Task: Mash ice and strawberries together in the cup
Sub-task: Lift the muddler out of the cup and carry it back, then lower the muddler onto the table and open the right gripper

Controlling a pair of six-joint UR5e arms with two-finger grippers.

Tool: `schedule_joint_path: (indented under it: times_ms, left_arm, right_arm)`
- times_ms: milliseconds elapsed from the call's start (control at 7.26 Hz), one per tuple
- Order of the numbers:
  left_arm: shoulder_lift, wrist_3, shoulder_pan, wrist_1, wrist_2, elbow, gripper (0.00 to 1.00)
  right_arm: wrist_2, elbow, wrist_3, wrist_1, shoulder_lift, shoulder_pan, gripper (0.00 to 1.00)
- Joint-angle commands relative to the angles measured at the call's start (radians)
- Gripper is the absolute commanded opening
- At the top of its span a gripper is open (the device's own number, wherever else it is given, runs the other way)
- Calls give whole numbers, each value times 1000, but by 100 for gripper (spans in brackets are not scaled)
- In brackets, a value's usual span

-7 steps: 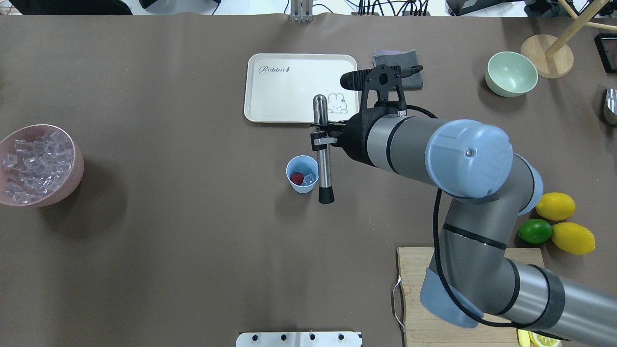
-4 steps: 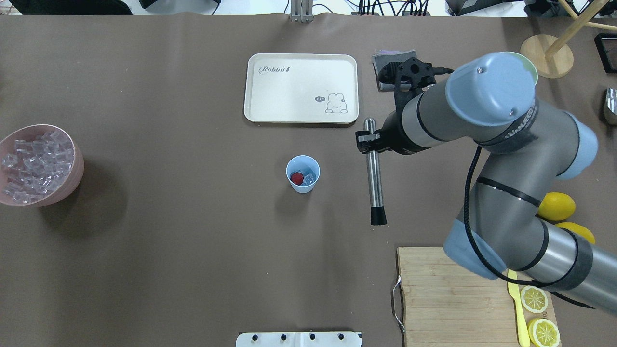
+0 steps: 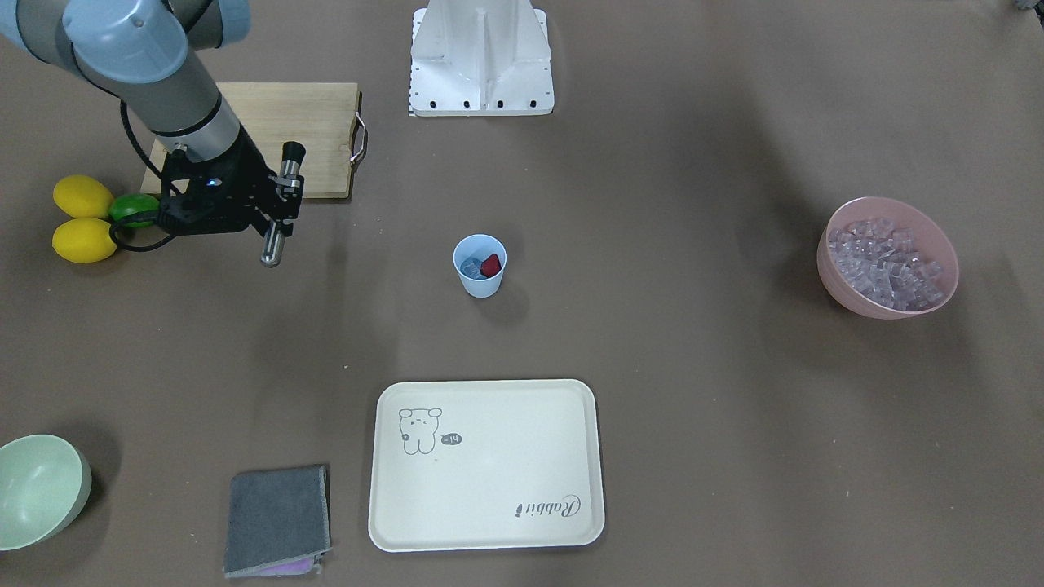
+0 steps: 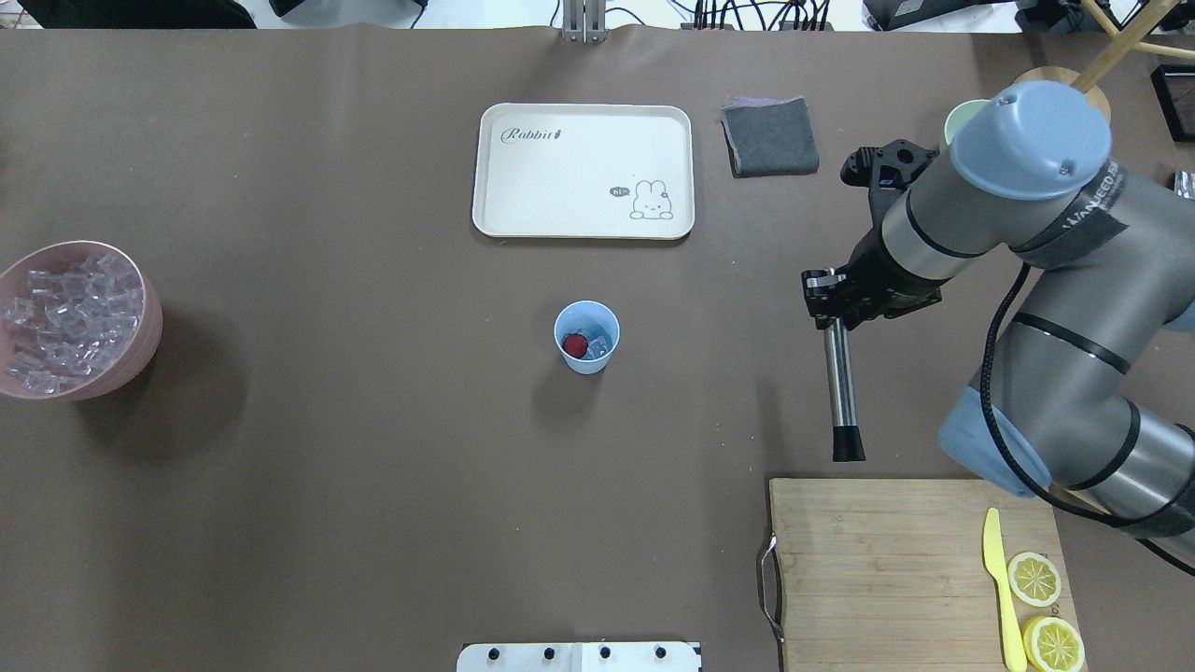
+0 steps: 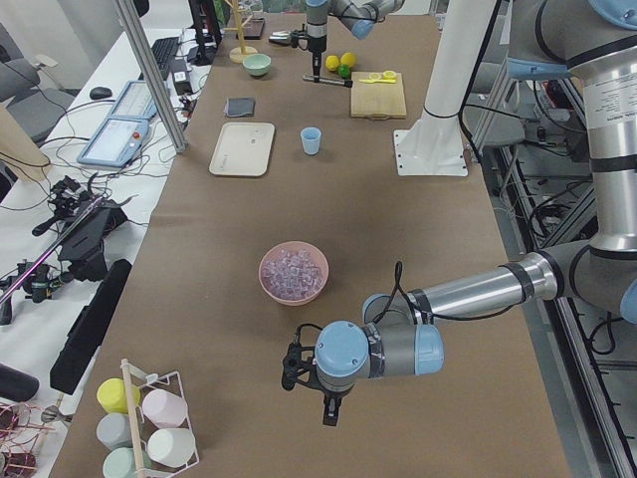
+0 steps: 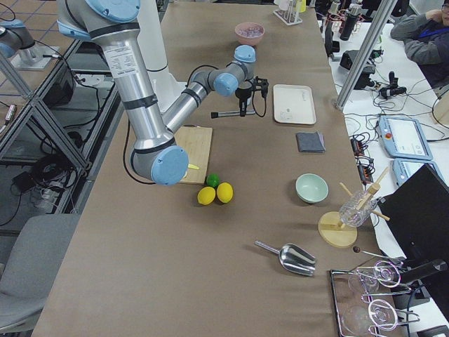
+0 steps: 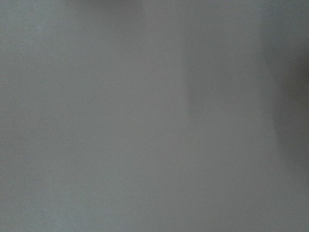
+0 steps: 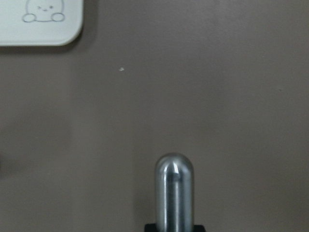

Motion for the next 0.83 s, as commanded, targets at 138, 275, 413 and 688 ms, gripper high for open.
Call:
schedule_joint_path:
  times_ms: [138, 275, 413, 688]
  left_arm:
    - [0, 0, 0, -3, 0, 1, 99]
    - [0, 0, 0, -12, 0, 1, 99]
    - [2, 0, 0, -12, 2, 1, 99]
    - [2, 2, 0, -14, 0, 1, 99]
  right_arm:
    - [60, -167, -155, 2, -39, 126, 0]
    - [65, -236, -298, 8, -33, 169, 0]
    - [66, -311, -377, 2, 5, 201, 0]
    - [74, -361, -374, 6, 24, 199, 0]
